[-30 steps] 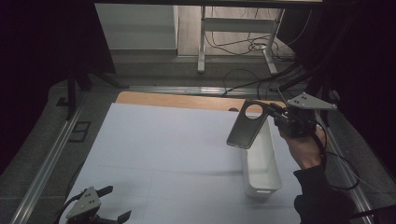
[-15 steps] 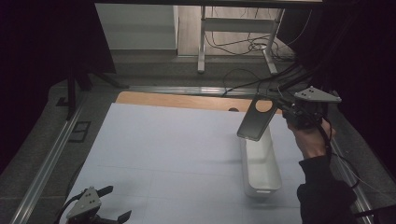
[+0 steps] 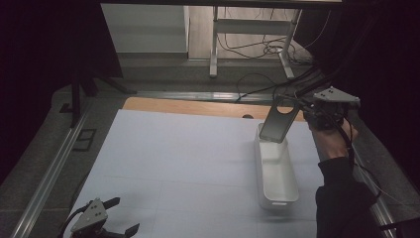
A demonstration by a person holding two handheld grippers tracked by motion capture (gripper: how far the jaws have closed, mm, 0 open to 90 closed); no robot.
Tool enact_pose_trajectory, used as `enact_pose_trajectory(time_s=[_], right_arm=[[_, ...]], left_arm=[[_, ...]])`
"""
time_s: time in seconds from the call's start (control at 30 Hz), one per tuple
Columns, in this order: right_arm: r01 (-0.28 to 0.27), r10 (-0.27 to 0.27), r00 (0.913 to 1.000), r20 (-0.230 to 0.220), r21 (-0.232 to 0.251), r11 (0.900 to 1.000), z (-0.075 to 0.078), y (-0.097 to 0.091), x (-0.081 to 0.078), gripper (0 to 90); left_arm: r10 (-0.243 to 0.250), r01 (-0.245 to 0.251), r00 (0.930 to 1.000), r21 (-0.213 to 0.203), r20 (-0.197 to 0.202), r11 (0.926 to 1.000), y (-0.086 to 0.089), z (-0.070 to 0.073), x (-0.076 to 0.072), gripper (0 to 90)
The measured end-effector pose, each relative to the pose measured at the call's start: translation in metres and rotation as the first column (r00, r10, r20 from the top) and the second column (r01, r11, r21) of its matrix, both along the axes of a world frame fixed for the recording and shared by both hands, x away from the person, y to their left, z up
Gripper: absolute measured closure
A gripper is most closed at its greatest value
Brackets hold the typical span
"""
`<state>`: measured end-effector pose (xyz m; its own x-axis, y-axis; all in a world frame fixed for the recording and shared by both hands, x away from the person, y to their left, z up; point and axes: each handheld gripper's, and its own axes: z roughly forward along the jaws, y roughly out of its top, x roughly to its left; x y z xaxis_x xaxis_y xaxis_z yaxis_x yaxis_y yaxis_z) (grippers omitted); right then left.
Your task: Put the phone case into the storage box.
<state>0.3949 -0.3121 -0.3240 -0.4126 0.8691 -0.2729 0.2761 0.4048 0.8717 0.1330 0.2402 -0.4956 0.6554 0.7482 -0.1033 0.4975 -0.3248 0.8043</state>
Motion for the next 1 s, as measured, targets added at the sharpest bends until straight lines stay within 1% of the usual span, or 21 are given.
enact_pose_trajectory(time_s=[0.13,0.4,0.5,0.63,0.7,0.87,0.93,1.0], right_arm=[[0.003,-0.003,1.0000,0.006,-0.010,0.9999,-0.002,-0.002,0.005,79.4],[-0.003,0.004,0.9995,0.031,-0.059,0.9983,-0.014,-0.002,0.018,79.4],[-0.018,0.021,0.9989,0.043,-0.082,0.9965,-0.019,0.000,0.022,79.4],[-0.031,0.036,0.9982,0.047,-0.104,0.9941,-0.027,0.003,0.028,79.4],[-0.033,0.039,0.9981,0.048,-0.110,0.9933,-0.029,0.004,0.029,79.5],[-0.045,0.053,0.9971,0.054,-0.127,0.9909,-0.041,0.003,0.034,79.5],[-0.050,0.057,0.9969,0.054,-0.123,0.9912,-0.044,0.004,0.035,79.5],[-0.051,0.058,0.9967,0.056,-0.129,0.9904,-0.049,0.004,0.036,79.5]], left_arm=[[0.002,-0.002,1.0000,0.001,0.000,1.0000,0.000,0.000,0.000,0.0],[0.002,-0.002,1.0000,0.004,-0.002,1.0000,0.000,0.000,0.000,0.0],[0.003,-0.003,1.0000,0.006,-0.003,1.0000,-0.001,0.000,0.000,0.0],[0.004,-0.004,1.0000,0.007,-0.003,1.0000,0.000,0.000,0.000,0.0],[0.004,-0.004,1.0000,0.006,-0.004,1.0000,0.000,0.000,0.000,0.0],[0.006,-0.006,1.0000,0.007,-0.005,1.0000,0.000,0.000,0.000,0.0],[0.008,-0.008,1.0000,0.006,-0.006,1.0000,0.000,0.000,0.000,0.0],[0.009,-0.009,0.9999,0.006,-0.007,0.9999,0.000,0.000,0.000,0.0]])
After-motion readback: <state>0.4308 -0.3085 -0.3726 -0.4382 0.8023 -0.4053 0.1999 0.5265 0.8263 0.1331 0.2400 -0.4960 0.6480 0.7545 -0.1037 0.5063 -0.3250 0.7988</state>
